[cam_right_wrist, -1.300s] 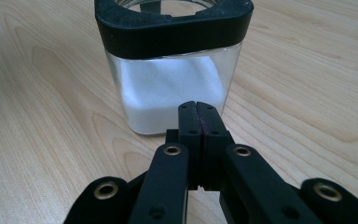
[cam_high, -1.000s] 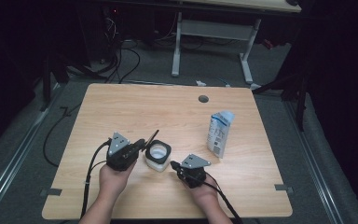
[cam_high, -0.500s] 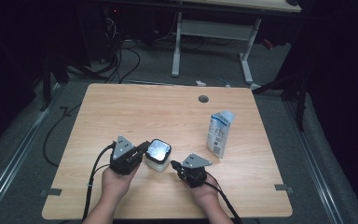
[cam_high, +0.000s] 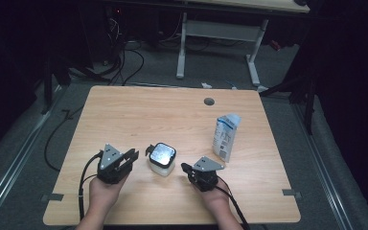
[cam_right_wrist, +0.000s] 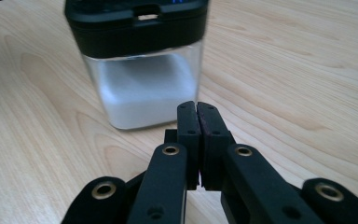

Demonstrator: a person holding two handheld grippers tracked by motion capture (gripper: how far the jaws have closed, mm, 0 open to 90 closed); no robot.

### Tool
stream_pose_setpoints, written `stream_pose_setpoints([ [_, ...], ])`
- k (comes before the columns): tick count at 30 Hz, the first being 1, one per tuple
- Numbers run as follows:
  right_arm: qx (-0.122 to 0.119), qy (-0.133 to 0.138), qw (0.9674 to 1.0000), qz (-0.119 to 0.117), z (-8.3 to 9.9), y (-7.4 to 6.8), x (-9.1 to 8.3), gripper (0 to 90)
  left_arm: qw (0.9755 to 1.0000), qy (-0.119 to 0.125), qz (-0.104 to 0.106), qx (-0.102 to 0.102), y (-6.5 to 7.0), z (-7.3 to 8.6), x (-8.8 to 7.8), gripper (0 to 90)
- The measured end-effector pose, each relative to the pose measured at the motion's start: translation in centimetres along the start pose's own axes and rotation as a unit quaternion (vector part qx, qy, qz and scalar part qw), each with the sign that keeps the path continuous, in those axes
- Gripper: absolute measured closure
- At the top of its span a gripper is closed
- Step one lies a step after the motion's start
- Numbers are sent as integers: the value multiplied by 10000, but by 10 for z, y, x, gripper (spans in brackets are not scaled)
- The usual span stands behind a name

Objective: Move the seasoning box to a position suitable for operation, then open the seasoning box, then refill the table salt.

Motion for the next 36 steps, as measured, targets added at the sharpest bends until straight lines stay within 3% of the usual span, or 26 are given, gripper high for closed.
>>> stream_pose_setpoints([
  [3,56,-15,9999,134,2,9,-6,880,9999,-32,-38,-131,-7,9,-5,702],
  [7,169,-82,9993,333,10,22,-10,869,9994,-188,-271,53,-19,19,-10,638],
  [12,209,-127,9979,592,17,38,-23,841,9994,-117,-256,-197,-30,36,-17,614],
  [17,214,-228,9969,719,35,49,-43,826,9990,-17,-397,-210,-32,50,-28,592],
  [20,404,-211,9960,772,41,58,-50,822,9985,69,-454,-309,-33,57,-35,579],
  [25,433,-151,9961,751,40,59,-48,798,9978,-13,-621,-225,-31,65,-45,548],
  [30,361,-138,9957,840,46,56,-53,727,9955,-95,-862,-380,-39,67,-47,500],
  [33,429,-115,9949,902,46,59,-56,654,9950,-359,-839,-400,-40,69,-46,461],
  [36,378,-98,9950,917,44,58,-57,609,9947,-549,-844,-218,-36,71,-44,444],
])
Point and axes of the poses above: each handheld gripper's, and its own axes: x roughly forward along the jaws, z roughly out of its underside, y roughly to its right, the point moved 1 cm from there along x, roughly forward along the jaws, and after that the axes turned 12 degrees about z, right-handed, at the moved point
